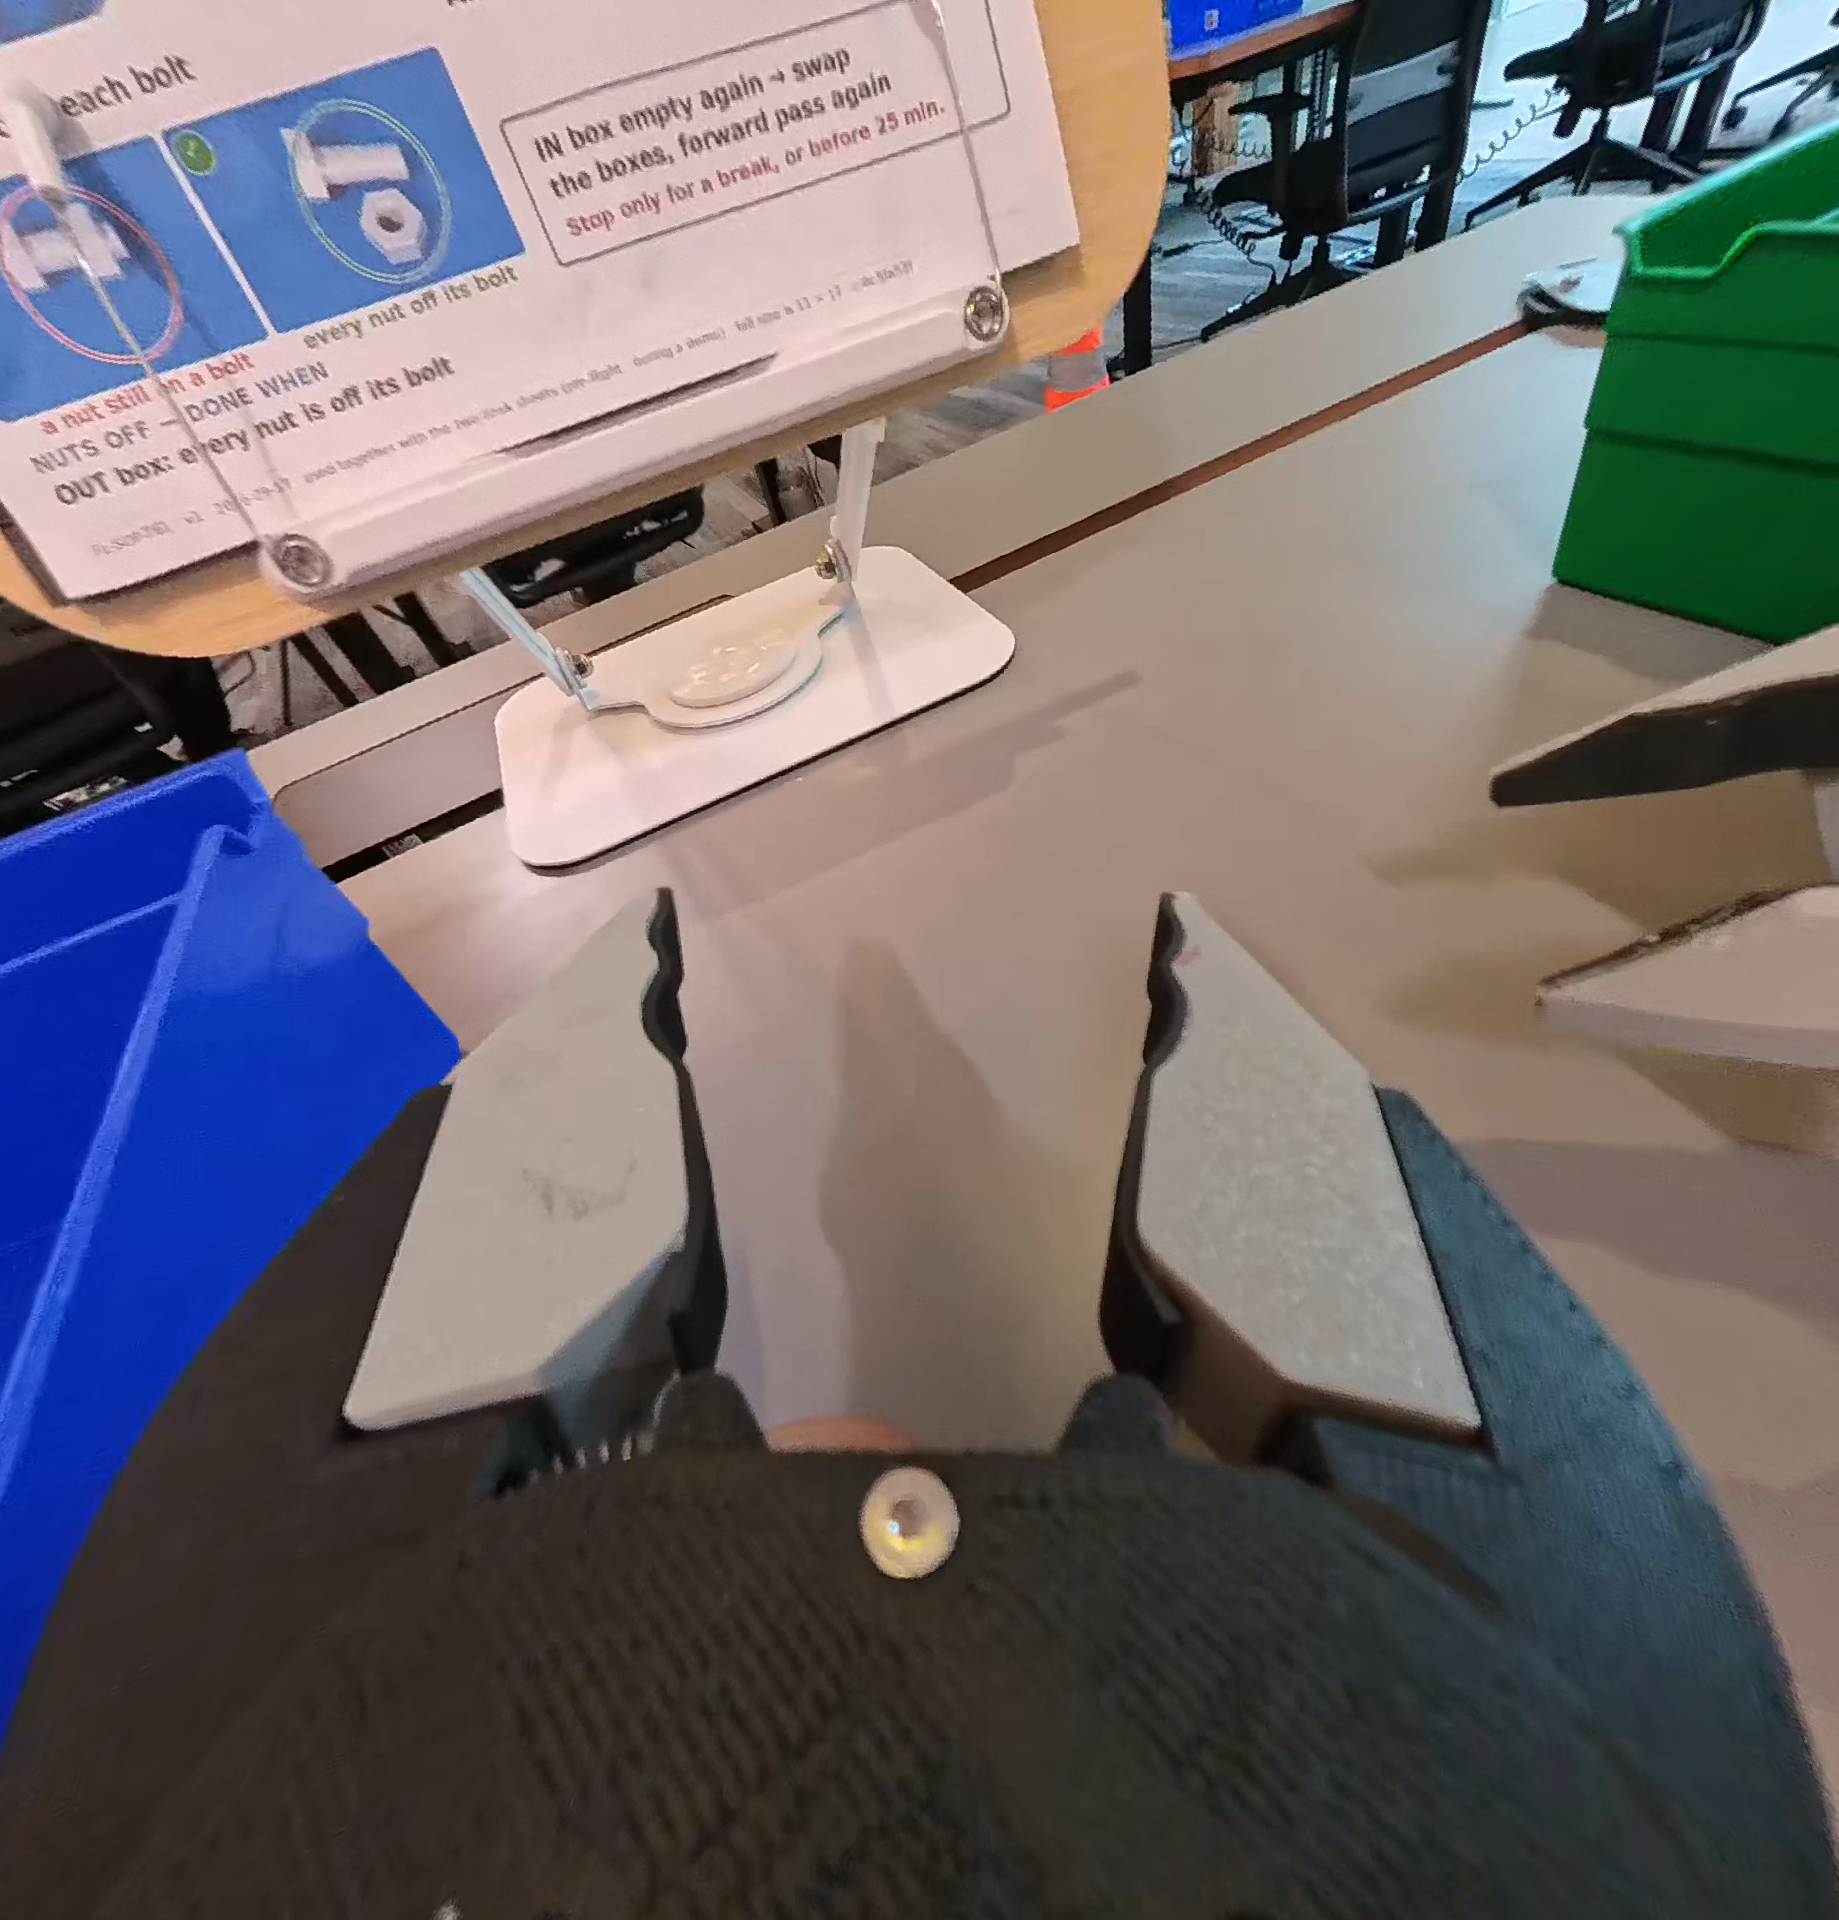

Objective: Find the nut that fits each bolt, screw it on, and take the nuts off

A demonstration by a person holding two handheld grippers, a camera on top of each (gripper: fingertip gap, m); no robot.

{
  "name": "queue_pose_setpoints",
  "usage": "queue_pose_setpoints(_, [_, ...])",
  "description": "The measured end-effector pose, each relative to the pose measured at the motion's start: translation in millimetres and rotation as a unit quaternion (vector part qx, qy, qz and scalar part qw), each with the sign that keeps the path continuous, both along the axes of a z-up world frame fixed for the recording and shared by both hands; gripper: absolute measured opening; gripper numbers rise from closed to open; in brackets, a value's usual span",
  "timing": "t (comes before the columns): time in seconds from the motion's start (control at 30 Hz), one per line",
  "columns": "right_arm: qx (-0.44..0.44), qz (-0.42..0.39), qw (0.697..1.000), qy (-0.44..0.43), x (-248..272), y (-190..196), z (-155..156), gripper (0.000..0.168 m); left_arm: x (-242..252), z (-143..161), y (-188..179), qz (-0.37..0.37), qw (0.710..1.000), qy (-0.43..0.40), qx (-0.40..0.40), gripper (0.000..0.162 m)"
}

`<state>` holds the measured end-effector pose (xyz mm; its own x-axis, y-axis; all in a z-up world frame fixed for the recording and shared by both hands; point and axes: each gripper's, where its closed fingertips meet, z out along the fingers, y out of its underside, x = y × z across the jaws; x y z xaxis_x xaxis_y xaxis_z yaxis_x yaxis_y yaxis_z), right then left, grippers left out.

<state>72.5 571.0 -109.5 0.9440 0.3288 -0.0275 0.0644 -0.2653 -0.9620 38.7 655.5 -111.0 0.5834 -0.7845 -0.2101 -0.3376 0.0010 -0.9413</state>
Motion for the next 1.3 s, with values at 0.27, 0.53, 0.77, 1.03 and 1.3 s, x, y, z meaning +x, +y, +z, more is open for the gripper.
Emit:
queue_pose_setpoints(0.27, [0.011,0.004,1.000,0.002,0.2,-0.9,4.3,0.041,-0.2,-7.8,-2.3,-0.009,1.000,0.002,-0.024,0.089])
queue_pose_setpoints(0.53, [0.019,0.014,1.000,0.007,-4.4,-3.1,9.7,0.041,-3.0,11.2,-6.6,-0.009,1.000,-0.008,0.010,0.088])
queue_pose_setpoints(0.77, [0.037,0.016,0.999,0.000,-6.4,-6.7,18.7,0.041,-22.5,13.7,13.7,0.027,0.999,-0.025,-0.015,0.089])
queue_pose_setpoints(1.03, [0.041,0.011,0.999,0.002,-2.9,-7.2,21.0,0.041,-36.3,21.2,24.8,0.049,0.997,-0.045,-0.025,0.089])
queue_pose_setpoints(1.3, [0.045,0.008,0.999,0.003,-1.0,-7.2,23.3,0.041,-39.5,15.0,31.5,0.051,0.996,-0.054,-0.052,0.089])
